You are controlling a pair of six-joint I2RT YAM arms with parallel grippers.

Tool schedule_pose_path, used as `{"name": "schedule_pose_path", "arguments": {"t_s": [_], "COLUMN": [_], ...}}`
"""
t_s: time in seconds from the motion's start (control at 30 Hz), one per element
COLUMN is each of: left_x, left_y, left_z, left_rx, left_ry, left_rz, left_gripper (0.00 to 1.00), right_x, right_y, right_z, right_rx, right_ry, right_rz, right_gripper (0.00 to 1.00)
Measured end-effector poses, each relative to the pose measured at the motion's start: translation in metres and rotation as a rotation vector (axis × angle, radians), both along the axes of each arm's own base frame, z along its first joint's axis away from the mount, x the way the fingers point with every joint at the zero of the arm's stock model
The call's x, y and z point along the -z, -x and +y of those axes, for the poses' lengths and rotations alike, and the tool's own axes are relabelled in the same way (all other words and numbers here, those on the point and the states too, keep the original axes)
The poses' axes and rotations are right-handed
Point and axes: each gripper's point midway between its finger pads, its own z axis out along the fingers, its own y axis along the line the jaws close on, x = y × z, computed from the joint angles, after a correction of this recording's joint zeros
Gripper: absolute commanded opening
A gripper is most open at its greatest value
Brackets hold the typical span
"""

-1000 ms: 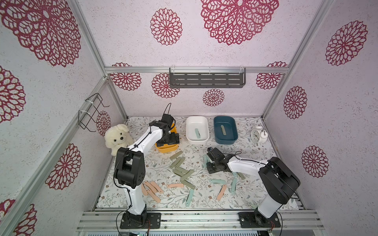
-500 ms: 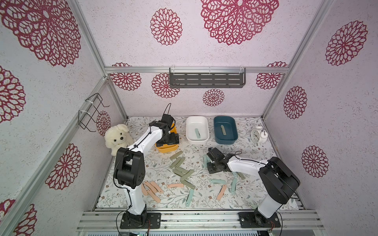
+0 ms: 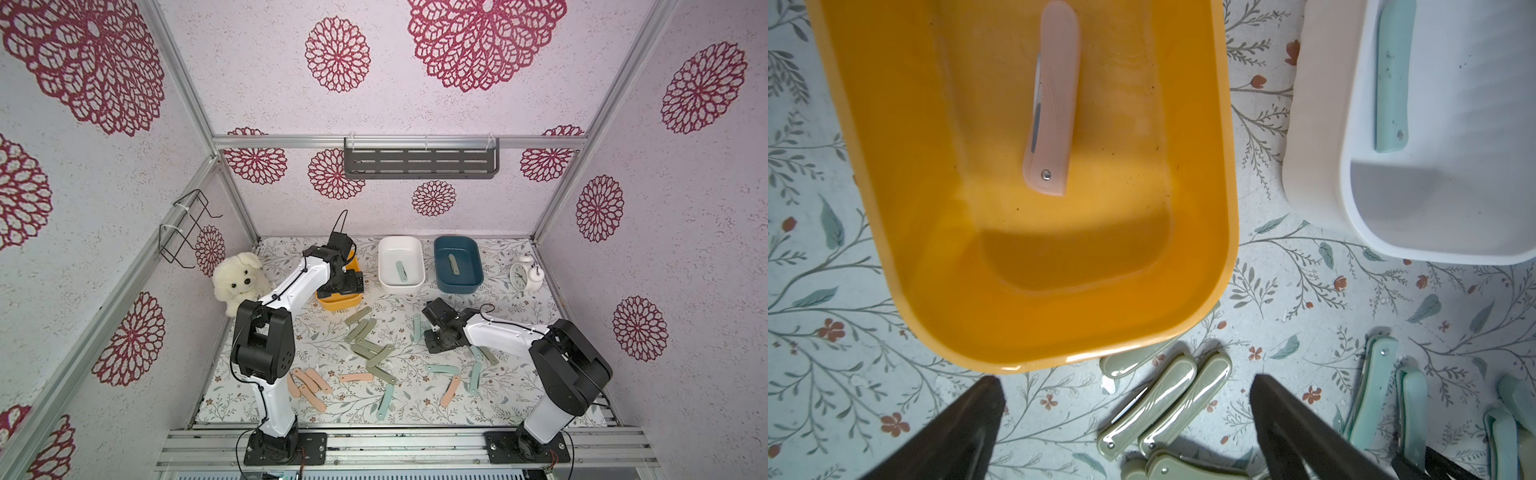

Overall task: Place the fruit knives into the storage box by color
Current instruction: Pick up the fruit knife from the center of the board.

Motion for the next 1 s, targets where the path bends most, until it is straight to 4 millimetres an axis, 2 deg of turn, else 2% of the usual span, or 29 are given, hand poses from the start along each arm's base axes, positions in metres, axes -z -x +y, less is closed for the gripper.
{"name": "schedule_pose_path", "arguments": {"t_s": [0.13, 0.37, 0.57, 0.67, 0.73, 0.83, 0.9, 1.0], "left_x": [-0.003, -0.005, -0.005, -0.006, -0.01, -0.028, -0.042, -0.051], "left_y": [0.0, -0.002, -0.002, -0.002, -0.005, -0.015, -0.022, -0.027], "left_z": [-0.001, -0.007, -0.009, -0.01, -0.013, -0.019, -0.023, -0.027], "left_rx": [-0.004, -0.015, -0.018, -0.022, -0.024, -0.019, -0.014, -0.009], "left_ry": [0.011, 0.049, 0.064, 0.073, 0.085, 0.113, 0.129, 0.145], "left_rz": [-0.007, -0.016, -0.012, -0.014, -0.021, -0.06, -0.098, -0.123], "left_gripper": [0.97, 0.97, 0.97, 0.97, 0.97, 0.97, 0.97, 0.97], "right_x": [-0.008, -0.031, -0.035, -0.045, -0.057, -0.077, -0.09, -0.103], "right_y": [0.0, -0.017, -0.016, -0.02, -0.027, -0.042, -0.059, -0.088], "right_z": [0.0, 0.014, 0.014, 0.018, 0.023, 0.032, 0.039, 0.05], "right_rx": [0.002, 0.008, 0.007, 0.006, 0.004, 0.0, 0.0, -0.002], "right_ry": [-0.009, -0.061, -0.064, -0.075, -0.092, -0.119, -0.134, -0.144], "right_rz": [-0.005, -0.059, -0.06, -0.072, -0.093, -0.134, -0.166, -0.203], "right_gripper": [0.21, 0.21, 0.21, 0.21, 0.21, 0.21, 0.21, 0.21]}}
